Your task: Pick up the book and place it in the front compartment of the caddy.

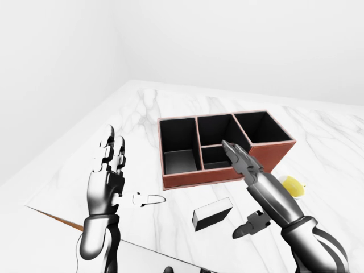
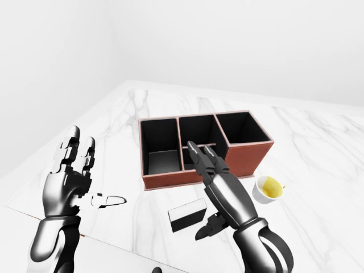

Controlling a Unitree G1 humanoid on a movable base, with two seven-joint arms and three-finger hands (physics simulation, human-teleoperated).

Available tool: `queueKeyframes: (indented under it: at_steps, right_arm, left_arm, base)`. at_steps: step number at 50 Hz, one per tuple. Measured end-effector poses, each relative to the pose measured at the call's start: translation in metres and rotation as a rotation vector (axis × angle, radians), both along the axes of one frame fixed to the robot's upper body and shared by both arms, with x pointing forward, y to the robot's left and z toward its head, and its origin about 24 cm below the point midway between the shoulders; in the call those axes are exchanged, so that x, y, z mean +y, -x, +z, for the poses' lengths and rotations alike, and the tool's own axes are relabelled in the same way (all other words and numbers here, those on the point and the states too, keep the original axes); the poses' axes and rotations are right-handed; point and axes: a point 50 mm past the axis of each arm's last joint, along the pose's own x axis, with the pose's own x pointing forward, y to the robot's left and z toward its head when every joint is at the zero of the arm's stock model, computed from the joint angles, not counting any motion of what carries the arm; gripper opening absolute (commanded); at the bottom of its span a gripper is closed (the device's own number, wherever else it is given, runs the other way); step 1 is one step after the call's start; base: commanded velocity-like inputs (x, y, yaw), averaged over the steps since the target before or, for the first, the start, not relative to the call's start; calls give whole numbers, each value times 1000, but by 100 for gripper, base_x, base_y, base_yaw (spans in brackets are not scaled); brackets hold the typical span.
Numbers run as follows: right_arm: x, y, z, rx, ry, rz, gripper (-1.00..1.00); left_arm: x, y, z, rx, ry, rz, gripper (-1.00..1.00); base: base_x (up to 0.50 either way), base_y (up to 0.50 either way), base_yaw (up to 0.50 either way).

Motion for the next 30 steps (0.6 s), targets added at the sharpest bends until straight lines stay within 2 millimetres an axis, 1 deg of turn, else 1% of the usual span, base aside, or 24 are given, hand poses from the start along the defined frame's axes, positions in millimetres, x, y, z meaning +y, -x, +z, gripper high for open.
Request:
queueKeyframes:
  at_steps: [8, 16, 30]
  right_arm:
    - [-9, -7, -10, 45, 11, -45, 100]
    - [-16, -13, -15, 69, 25, -76, 100]
    - [-19, -26, -27, 119, 53, -92, 100]
  left_arm:
    - [0, 0, -1, 3, -1, 0, 100]
    - [-1, 0, -1, 5, -1, -1, 100]
    - [-1, -1, -2, 8, -1, -3, 100]
  base:
    - [0, 0, 0]
    - [0, 0, 0]
    - [0, 0, 0]
